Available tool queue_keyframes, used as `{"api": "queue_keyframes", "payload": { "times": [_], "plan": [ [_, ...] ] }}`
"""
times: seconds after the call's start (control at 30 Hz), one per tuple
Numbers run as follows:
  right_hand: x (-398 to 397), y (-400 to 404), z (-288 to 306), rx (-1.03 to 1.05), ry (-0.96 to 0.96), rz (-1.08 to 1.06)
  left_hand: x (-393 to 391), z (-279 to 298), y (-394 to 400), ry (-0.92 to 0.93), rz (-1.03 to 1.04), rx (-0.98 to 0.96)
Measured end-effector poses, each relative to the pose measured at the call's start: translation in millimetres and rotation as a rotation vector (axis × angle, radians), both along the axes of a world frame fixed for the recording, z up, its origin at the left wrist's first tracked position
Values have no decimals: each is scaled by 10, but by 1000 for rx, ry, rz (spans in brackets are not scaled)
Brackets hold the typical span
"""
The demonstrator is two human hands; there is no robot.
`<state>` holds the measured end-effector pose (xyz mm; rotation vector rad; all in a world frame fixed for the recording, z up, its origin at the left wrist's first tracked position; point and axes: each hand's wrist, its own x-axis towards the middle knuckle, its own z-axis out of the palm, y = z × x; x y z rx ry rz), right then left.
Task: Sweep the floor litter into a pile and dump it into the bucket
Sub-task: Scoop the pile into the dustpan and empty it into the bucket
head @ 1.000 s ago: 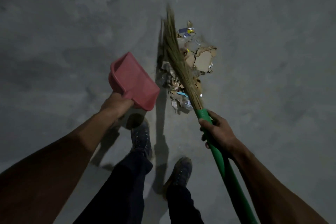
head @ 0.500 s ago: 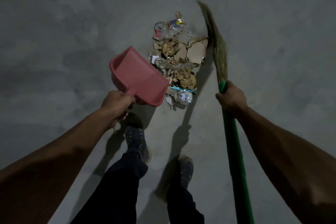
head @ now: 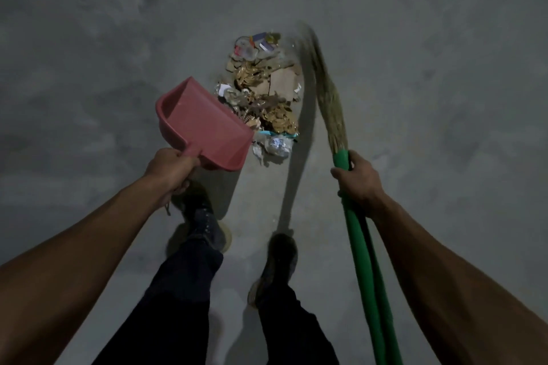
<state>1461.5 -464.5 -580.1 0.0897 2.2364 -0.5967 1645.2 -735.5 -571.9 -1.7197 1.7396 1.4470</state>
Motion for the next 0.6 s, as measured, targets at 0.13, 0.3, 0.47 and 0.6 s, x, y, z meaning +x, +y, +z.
{"api": "queue_keyframes", "payload": {
  "times": [0.13, 0.3, 0.47, 0.6],
  "plan": [
    [362, 306, 138, -19, -80, -299, 95, 75, 80, 6, -11, 26],
    [977, 368, -190, 102, -127, -402, 274, -134, -53, -13, -67, 46],
    [1512, -262, -540, 94, -131, -170, 541, -371, -310, -42, -132, 96],
    [1582, -744, -610, 51, -98, -40, 697, -502, -442, -52, -129, 104]
  ]
}}
